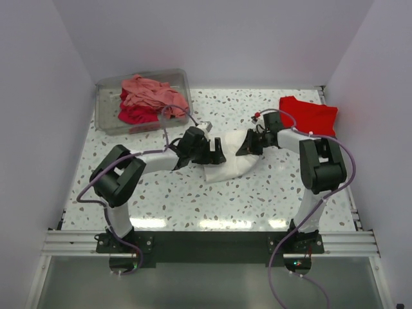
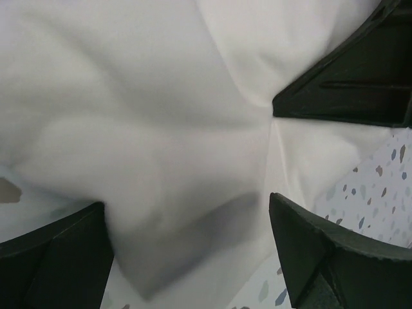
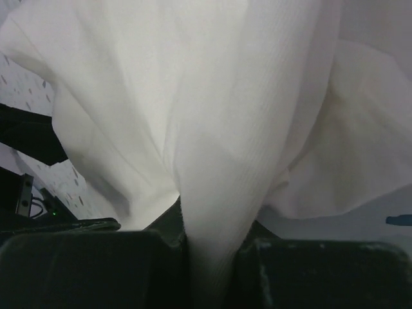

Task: Fold and stack the t-shirts
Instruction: Neatly place the folded tshirt to the corner

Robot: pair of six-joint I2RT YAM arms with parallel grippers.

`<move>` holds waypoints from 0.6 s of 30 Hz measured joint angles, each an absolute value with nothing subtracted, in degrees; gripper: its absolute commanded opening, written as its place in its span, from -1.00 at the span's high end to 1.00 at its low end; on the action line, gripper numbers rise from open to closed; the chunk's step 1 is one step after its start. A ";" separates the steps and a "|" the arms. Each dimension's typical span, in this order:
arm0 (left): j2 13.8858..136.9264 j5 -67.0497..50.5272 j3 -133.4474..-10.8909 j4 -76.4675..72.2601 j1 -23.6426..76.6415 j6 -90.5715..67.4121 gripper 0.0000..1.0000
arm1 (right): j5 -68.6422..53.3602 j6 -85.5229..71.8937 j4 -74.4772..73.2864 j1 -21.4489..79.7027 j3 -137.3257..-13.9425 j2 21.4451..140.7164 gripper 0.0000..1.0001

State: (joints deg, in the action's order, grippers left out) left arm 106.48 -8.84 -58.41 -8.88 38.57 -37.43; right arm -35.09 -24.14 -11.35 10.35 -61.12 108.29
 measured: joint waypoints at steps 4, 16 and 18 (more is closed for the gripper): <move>100.68 -8.78 -56.38 -4.36 36.36 -36.07 -1.00 | -30.24 -19.55 -20.62 10.28 -72.18 109.62 1.00; 87.88 -8.34 -50.11 1.28 35.38 -33.58 -1.00 | -21.71 -8.58 -39.11 4.67 -112.42 124.66 1.00; 87.85 -8.10 -48.90 2.02 35.38 -33.30 -1.00 | -20.71 -7.01 -42.70 3.16 -118.87 128.18 1.00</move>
State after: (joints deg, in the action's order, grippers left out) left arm 87.85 -8.10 -48.90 2.02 35.38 -33.30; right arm -20.71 -7.01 -42.70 3.16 -118.87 128.18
